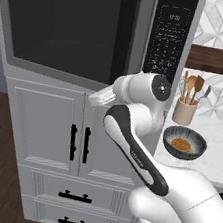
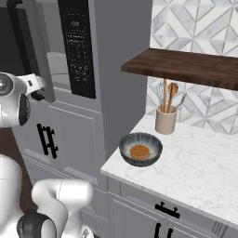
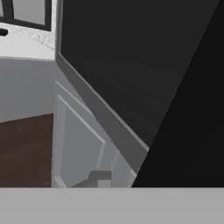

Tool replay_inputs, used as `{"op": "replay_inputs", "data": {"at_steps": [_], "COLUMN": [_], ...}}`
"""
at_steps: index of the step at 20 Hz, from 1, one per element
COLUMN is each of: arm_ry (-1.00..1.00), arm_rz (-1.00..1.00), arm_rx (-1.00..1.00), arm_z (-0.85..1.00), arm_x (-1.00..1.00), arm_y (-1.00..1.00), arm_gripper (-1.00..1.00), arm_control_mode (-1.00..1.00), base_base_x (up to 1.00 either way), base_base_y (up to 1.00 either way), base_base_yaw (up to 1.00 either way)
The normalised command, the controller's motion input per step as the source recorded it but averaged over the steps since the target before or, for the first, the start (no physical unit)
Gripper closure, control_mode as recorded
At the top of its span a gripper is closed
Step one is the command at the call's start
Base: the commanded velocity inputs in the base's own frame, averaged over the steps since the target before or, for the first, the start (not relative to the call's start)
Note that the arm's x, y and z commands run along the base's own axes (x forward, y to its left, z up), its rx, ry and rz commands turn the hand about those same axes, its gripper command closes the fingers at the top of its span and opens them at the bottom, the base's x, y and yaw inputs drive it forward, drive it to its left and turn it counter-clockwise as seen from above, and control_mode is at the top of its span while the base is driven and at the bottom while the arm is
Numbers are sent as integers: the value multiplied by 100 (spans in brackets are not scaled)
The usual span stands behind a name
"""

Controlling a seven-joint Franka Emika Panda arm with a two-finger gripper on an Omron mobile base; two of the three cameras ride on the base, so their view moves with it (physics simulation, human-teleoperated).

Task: Open the microwave, place the bowl with waffle inside the microwave, then close the microwave door and turn it on.

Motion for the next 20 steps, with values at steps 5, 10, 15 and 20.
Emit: {"op": "replay_inputs", "data": {"at_steps": [5,10,15,20], "arm_ry": [17,12,11,10], "arm_rz": [0,0,0,0], "arm_rx": [-35,-37,-38,-38], "arm_z": [-3,-18,-25,-44], "arm_x": [-35,-23,-21,-10], "arm_y": [100,100,100,100], "arm_gripper": [100,100,100,100], "arm_control_mode": [-100,-100,-100,-100], "base_base_x": [0,0,0,0], "base_base_y": [0,0,0,0], "base_base_yaw": [0,0,0,0]}}
